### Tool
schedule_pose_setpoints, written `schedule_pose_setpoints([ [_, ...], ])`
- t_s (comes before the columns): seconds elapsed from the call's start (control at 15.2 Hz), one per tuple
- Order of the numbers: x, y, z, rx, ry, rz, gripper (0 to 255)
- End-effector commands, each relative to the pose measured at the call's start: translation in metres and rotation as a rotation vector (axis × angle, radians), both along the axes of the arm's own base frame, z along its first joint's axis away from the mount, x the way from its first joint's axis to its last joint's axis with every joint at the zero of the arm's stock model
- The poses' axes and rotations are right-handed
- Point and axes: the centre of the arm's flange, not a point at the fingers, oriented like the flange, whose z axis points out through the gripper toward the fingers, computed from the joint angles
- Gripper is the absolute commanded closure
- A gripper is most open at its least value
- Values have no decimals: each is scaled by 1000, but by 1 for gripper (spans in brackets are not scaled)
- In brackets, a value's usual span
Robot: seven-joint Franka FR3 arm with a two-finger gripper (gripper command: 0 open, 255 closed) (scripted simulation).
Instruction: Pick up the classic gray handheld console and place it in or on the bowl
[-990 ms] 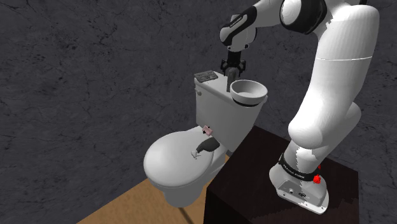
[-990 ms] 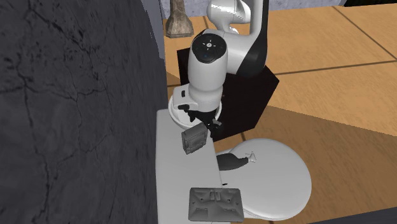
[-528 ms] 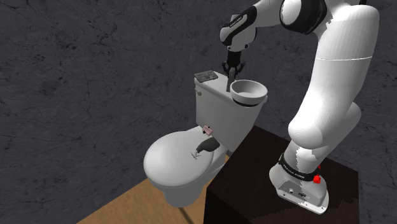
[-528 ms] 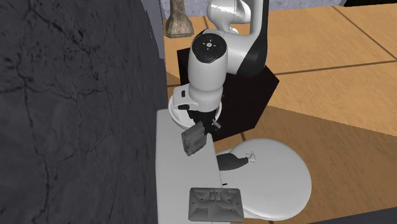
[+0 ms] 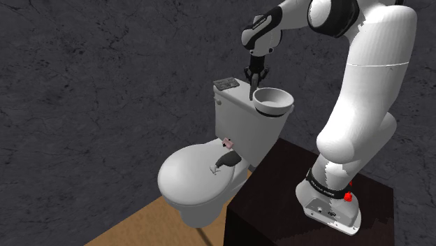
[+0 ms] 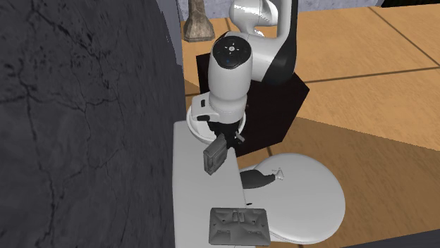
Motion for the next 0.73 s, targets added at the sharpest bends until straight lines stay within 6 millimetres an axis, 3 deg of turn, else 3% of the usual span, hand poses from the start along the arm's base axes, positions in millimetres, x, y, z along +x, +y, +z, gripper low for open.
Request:
schedule_pose_setpoints([
  [0.0,0,0,8,0,0,0,255],
  [0.66,0,0,60,0,0,0,255],
])
